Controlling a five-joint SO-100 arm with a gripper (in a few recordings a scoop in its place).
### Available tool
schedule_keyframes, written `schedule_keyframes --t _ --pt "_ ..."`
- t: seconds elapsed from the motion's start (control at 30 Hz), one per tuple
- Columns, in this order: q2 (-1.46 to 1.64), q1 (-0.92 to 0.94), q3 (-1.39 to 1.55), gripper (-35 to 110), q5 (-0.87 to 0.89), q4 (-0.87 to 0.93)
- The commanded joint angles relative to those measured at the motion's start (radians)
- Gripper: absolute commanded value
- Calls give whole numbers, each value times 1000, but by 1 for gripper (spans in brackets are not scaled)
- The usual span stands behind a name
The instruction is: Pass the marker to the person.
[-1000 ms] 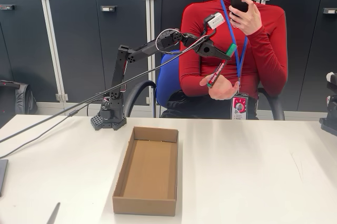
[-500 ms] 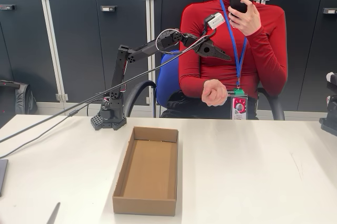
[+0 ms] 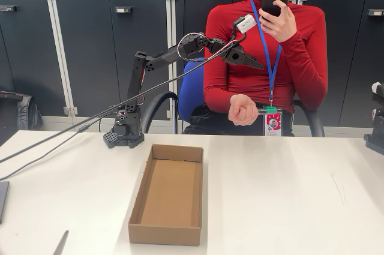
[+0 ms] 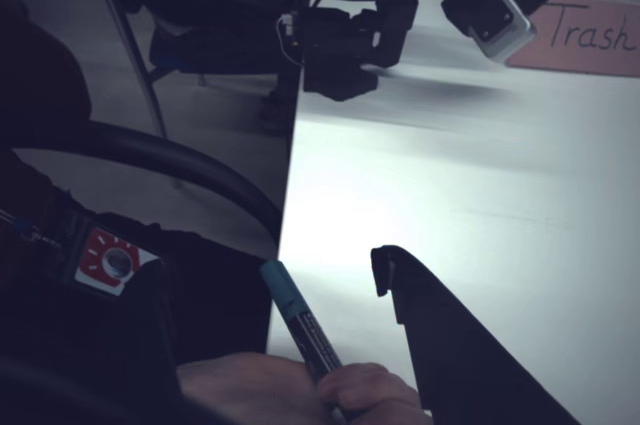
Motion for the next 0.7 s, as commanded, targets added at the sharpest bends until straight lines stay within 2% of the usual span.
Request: schedule_keyframes --t 0.0,0.2,0.27,0.3,0.37,0.4,0.67 --pt "25 -26 -29 44 -15 -20" --pt "25 -20 -35 43 -20 -29" --pt "25 -20 -38 37 -28 -25" --pt "25 -18 -40 28 -41 -20" --pt "26 -17 -43 -1 -32 -28" --pt "26 -15 -46 -5 -17 -37" --pt "52 61 -67 -5 -23 -112"
